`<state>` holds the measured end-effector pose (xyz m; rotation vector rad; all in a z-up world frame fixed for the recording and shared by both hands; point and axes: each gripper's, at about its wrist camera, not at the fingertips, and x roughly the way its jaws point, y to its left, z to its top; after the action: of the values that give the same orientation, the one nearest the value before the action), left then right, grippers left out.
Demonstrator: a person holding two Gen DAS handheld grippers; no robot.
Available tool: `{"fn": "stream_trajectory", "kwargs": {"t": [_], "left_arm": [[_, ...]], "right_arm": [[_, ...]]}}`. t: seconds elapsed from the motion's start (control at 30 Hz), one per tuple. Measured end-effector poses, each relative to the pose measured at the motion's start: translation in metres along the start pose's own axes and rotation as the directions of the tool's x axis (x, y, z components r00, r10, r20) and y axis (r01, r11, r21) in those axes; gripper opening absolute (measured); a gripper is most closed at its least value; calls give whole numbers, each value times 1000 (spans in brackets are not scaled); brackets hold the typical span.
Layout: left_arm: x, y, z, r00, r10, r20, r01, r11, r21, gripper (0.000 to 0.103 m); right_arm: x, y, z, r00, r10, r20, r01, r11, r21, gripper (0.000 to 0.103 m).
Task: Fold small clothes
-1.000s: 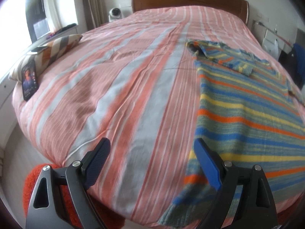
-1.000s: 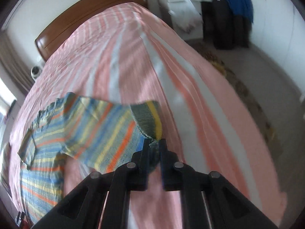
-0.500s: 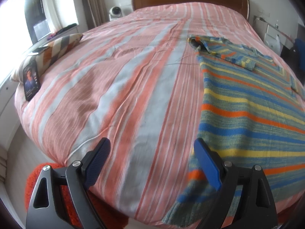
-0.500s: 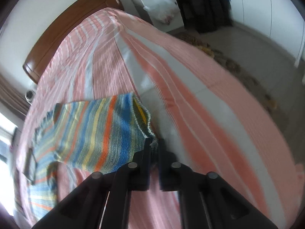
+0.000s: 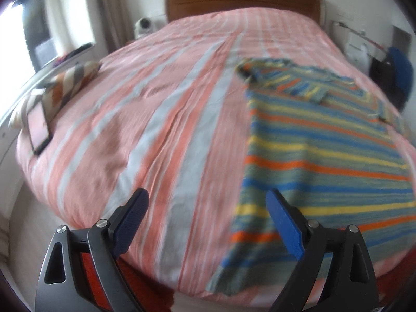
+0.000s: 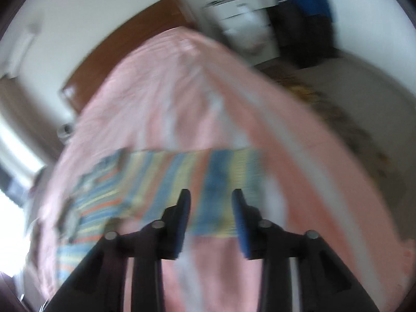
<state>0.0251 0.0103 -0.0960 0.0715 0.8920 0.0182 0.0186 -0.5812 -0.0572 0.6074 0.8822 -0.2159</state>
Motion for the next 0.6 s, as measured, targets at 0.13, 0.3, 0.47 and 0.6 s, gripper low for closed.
{"fn": "stream_trajectory", "kwargs": {"t": [0.13, 0.3, 0.47, 0.6], "left_arm": [[-34, -17, 56, 992, -78, 95, 65, 990, 125, 98], [-22, -71, 126, 968, -233, 99, 183, 915, 361, 101], [75, -144, 155, 962, -266, -69, 262, 814, 519, 100], [128, -174, 146, 962, -237, -133, 269, 768, 581, 90]], "right_arm": [[32, -12, -18, 993, -58, -106, 62, 998, 31, 38], [2, -3, -39, 994, -100, -34, 99, 995, -26, 35], [-41, 37, -87, 1000, -22, 19, 24, 990, -141, 46], [-53, 58, -132, 997, -43, 56, 55, 969, -242, 47]]}}
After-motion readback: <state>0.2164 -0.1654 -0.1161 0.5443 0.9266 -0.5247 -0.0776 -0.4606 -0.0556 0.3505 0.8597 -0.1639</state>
